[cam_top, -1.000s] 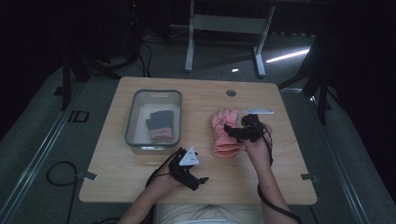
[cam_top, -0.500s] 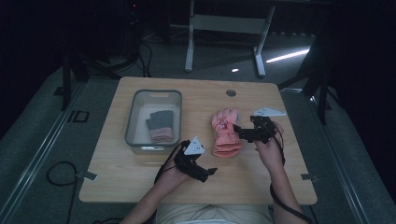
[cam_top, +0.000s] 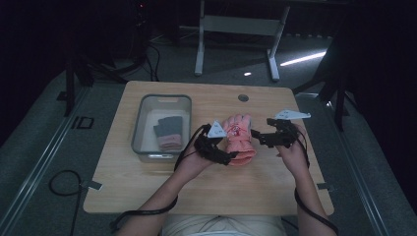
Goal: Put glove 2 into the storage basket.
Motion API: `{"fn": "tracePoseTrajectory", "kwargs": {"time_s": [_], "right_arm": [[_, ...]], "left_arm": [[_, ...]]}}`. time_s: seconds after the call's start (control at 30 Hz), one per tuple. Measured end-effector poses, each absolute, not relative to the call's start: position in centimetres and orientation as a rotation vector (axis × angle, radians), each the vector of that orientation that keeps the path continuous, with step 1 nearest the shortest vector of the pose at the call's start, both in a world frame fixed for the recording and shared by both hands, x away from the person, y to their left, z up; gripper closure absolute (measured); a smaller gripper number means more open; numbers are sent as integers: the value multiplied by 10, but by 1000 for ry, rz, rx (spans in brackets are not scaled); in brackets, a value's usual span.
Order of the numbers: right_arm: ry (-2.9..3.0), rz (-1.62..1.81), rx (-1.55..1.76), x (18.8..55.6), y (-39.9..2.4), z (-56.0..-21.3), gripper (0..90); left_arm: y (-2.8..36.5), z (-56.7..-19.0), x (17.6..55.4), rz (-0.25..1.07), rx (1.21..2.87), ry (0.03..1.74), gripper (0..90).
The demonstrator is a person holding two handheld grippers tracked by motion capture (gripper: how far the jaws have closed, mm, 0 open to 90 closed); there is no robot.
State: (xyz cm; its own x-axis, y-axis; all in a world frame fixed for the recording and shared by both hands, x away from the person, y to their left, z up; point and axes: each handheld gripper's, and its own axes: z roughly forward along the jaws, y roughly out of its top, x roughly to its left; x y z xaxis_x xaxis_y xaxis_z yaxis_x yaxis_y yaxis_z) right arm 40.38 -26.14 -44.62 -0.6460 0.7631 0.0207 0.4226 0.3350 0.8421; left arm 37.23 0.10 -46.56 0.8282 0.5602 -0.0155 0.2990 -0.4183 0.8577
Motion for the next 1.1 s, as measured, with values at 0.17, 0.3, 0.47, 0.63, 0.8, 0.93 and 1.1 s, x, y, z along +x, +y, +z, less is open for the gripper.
{"fn": "tracePoseTrajectory", "kwargs": {"time_s": [0.17, 0.3, 0.47, 0.63, 0.8, 0.93, 1.1], "right_arm": [[2240, 1281, 1069, 411, -260, -447, 103], [2228, 1231, 1108, 420, -258, -449, 217], [2180, 1199, 1157, 430, -256, -447, 541], [2201, 1145, 1193, 444, -246, -451, 651], [2198, 1082, 1235, 453, -226, -469, 532], [2249, 1000, 1267, 455, -223, -489, 463], [2271, 981, 1323, 454, -241, -505, 406]], "left_arm": [[-7, -458, 390, 396, 2027, 651, 182], [-13, -454, 405, 433, 2025, 672, 227], [-16, -454, 425, 410, 2037, 737, 256], [-23, -464, 440, 397, 2096, 849, 260], [-25, -482, 449, 360, 2118, 929, 270], [-29, -495, 448, 328, 2150, 945, 262], [-30, -507, 453, 263, 2164, 1003, 261]]}}
